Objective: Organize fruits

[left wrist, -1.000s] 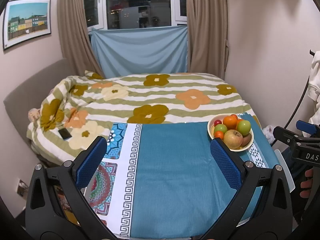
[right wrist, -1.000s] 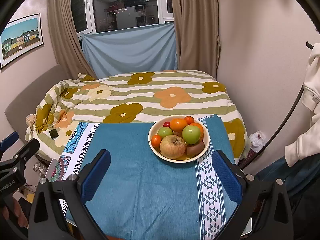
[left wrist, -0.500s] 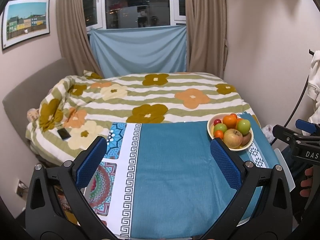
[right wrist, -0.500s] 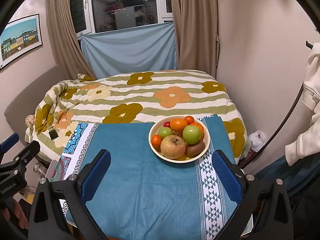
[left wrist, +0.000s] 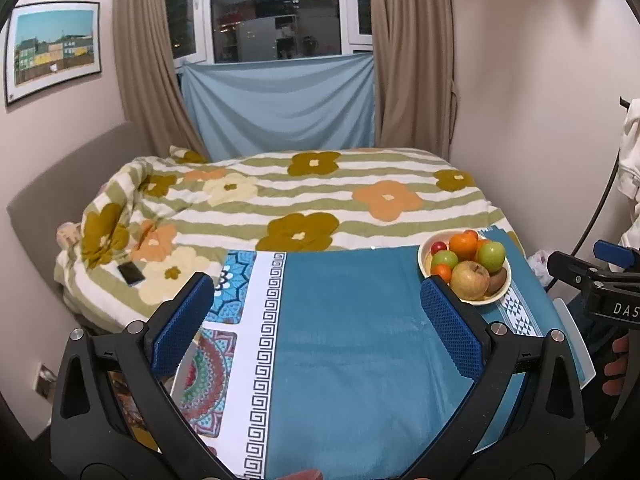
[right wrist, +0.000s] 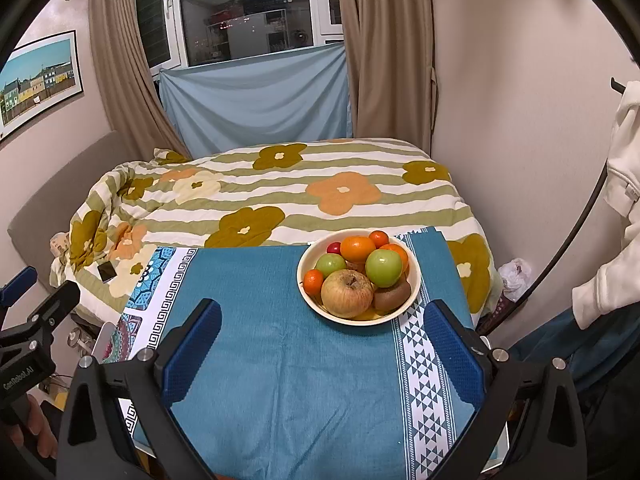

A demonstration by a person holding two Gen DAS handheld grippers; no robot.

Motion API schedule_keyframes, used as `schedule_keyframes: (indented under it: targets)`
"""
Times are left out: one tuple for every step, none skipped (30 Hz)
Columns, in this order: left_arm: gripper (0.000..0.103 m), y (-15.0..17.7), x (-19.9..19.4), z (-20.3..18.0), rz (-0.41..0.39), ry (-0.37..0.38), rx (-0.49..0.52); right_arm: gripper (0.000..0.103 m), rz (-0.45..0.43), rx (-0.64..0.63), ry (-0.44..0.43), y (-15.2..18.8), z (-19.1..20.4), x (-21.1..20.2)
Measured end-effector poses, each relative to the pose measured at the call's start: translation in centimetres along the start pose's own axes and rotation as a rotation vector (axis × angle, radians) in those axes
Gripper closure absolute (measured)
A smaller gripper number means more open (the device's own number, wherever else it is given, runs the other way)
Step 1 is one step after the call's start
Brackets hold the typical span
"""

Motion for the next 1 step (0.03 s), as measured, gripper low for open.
schedule_keyframes:
  targets:
    - [0.0,-0.02,0.0,0.12,0.0,-0.002,-0.001,0.002,0.0,0.001,-0.001,0.06,0.01,0.02]
Point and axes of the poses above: each gripper's, at about its wrist camera, not at the fingertips, and x roughly the way its jaws point, z to its left, y to its underside, the point moved 7 cm from there along x, roughly the way its jaws point, and after that the axes turned 11 degrees about y, right-handed, at the moved point
